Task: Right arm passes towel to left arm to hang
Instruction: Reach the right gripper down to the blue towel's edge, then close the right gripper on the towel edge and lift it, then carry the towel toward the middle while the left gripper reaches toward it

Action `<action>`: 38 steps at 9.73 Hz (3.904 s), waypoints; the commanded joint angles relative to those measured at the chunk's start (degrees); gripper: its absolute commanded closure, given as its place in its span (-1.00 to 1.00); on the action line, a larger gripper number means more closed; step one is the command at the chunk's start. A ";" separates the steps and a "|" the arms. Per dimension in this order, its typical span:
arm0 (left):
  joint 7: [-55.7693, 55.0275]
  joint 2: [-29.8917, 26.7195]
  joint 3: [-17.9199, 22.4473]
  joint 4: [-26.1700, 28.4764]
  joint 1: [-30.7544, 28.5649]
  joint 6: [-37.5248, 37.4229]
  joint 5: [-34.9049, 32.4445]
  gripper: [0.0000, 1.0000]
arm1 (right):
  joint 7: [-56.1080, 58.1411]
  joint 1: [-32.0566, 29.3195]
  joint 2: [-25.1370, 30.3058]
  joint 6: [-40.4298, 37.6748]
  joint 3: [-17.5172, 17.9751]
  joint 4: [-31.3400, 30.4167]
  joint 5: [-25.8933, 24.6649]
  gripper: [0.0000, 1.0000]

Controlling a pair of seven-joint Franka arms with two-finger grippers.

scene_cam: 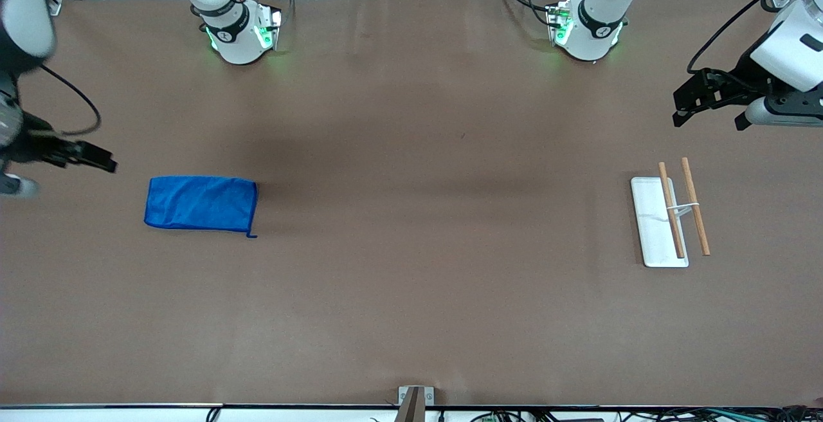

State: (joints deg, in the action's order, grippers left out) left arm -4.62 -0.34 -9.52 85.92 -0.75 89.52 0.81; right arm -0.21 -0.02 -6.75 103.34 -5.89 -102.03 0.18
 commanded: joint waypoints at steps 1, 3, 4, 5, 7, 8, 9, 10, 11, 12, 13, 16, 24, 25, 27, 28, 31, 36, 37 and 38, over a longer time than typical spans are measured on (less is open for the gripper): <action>0.40 0.52 -0.59 0.92 0.05 -0.48 -0.46 -1.00 | 2.93 -0.24 -2.90 12.43 -0.09 -9.11 -0.88 -1.00; 0.40 0.60 -0.59 0.92 -0.04 -0.40 -0.46 -1.00 | 9.41 -1.99 -8.34 28.94 -0.27 -16.75 -0.88 -1.00; 0.40 0.60 -0.59 0.83 -0.13 -0.40 -0.46 -1.00 | 11.44 -3.13 -11.07 36.77 -0.35 -20.19 -0.88 -1.00; 0.49 0.60 -0.59 1.00 -0.13 -0.40 -0.46 -1.00 | 11.64 -3.06 -12.22 39.98 -0.35 -21.96 -0.88 -1.00; 0.49 0.60 -0.59 0.92 -0.13 -0.40 -0.46 -1.00 | 11.46 -3.23 -15.73 42.72 -0.35 -21.98 -0.18 -0.90; 0.49 0.60 -0.59 0.92 -0.21 -0.31 -0.46 -1.00 | 11.46 -3.23 -16.97 43.17 -0.27 -22.15 0.00 -0.85; 0.49 0.69 -0.59 0.83 -0.22 -0.13 -0.46 -1.00 | 11.46 -3.06 -17.16 43.18 -0.27 -22.85 0.69 -0.85; 0.49 0.69 -0.50 0.83 -0.22 -0.13 -0.46 -1.00 | 11.46 -2.97 -17.16 43.26 -0.27 -23.90 0.70 -0.80; 0.49 0.69 -0.50 0.92 -0.13 -0.13 -0.37 -1.00 | 11.55 -2.97 -17.16 43.27 -0.27 -24.43 0.70 -0.76; 0.49 0.69 -0.50 0.92 -0.21 -0.13 -0.37 -1.00 | 11.55 -3.14 -17.16 43.27 -0.27 -24.44 0.70 -0.64; 0.49 0.69 -0.50 0.92 -0.22 -0.13 -0.37 -1.00 | 11.55 -3.06 -17.24 43.35 -0.18 -24.53 0.79 -0.47; 0.31 0.69 -0.50 0.83 -0.04 -0.13 -0.46 -1.00 | 11.55 -2.97 -17.95 44.83 -0.18 -24.79 1.32 -0.16; 0.40 1.22 -0.50 0.74 -0.04 -0.04 -0.37 -1.00 | 10.85 -2.35 -14.71 35.94 0.00 -22.70 6.84 0.99; 0.40 1.31 -0.50 0.74 -0.04 0.22 -0.46 -1.00 | 11.46 -1.74 -13.74 28.49 -0.18 -18.33 7.46 0.99; 0.49 1.48 -0.50 0.74 -0.22 0.57 -0.37 -1.00 | 11.46 -1.48 -13.55 12.15 -0.09 -6.49 7.47 0.99; 0.49 1.48 -0.50 0.74 -0.22 0.92 -0.28 -1.00 | 11.11 -0.17 -13.64 5.80 -0.09 -0.85 7.47 0.99; 0.58 2.01 -0.68 1.18 -0.04 1.27 0.15 -1.00 | 1.39 1.69 -13.55 -6.01 6.72 8.59 7.12 0.99; 0.67 4.47 -0.94 1.53 3.39 1.54 5.14 -1.00 | -12.70 1.78 -13.82 -3.51 24.67 11.33 26.29 0.99; 1.45 4.47 -0.94 3.36 3.56 2.32 7.08 -1.00 | -12.71 1.78 -13.82 -2.71 26.26 11.24 31.24 0.99; 2.24 4.64 -0.94 5.12 4.00 4.85 12.15 -1.00 | -13.23 2.21 -13.90 -1.57 28.02 10.72 36.77 0.99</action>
State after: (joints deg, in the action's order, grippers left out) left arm -4.02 3.93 -10.50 87.17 3.04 91.47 8.94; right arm -12.24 3.03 -20.03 100.99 19.83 -91.65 31.57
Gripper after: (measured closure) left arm 0.000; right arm 0.969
